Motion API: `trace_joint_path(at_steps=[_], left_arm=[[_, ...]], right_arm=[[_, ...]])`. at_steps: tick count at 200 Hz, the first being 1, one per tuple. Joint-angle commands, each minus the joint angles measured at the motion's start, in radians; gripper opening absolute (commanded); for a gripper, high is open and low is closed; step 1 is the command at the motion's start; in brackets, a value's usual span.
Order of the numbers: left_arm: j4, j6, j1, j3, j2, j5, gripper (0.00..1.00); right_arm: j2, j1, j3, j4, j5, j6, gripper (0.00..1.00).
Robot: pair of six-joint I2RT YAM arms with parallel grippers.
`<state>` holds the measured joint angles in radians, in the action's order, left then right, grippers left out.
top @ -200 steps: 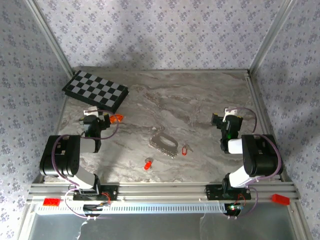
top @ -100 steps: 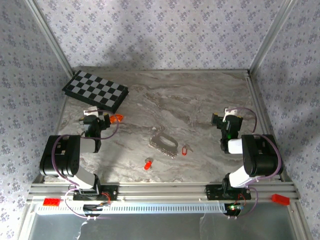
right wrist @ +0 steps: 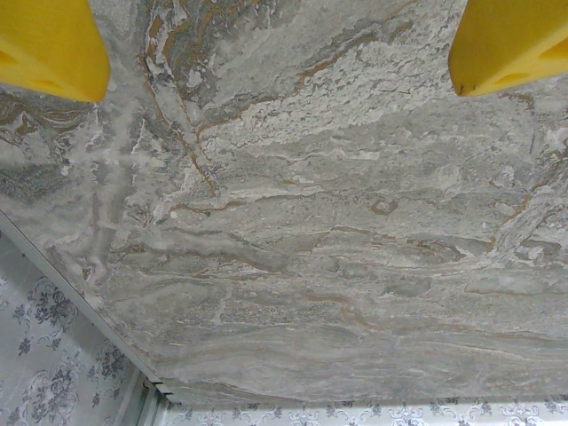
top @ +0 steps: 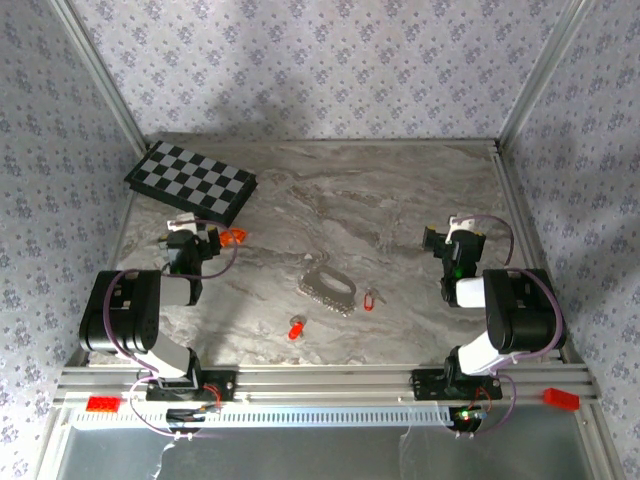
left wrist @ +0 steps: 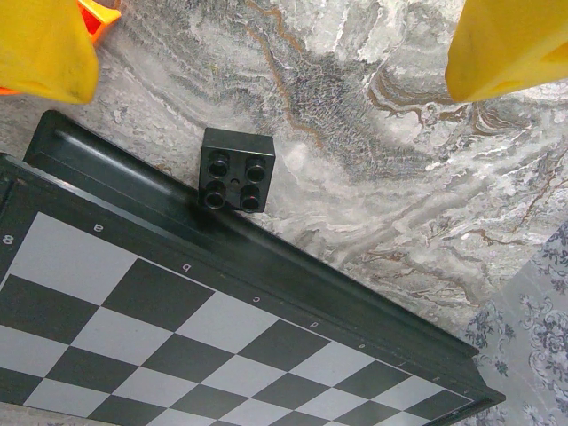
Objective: Put the keys on the keyring
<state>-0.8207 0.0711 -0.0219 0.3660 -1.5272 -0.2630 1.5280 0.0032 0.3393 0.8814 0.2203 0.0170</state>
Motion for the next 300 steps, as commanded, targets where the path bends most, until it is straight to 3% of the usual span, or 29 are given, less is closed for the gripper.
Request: trace_joint_path(at_steps=[1,223,279,300], left_arm=[[-0.04,-0.008,-0.004,0.024,-0.007,-0.016,1.0],[-0.043,-0.007,-0.004,0.022,-0.007,-0.015,1.0],[0.017,-0.025,-0.004,0.035,0.039,0.029,1.0],[0.03,-0.025,-0.005,0.033,0.056,0.035,1.0]], right_arm=[[0.011,0.0,0.021,0.025,0.019,-0.012,1.0],[0.008,0.003,0.018,0.035,0.021,-0.016,1.0],[-0.109,0.034,0.045,-0.122,0.042,-0.042,1.0],[-0.117,0.03,0.033,-0.107,0.026,-0.034,1.0]])
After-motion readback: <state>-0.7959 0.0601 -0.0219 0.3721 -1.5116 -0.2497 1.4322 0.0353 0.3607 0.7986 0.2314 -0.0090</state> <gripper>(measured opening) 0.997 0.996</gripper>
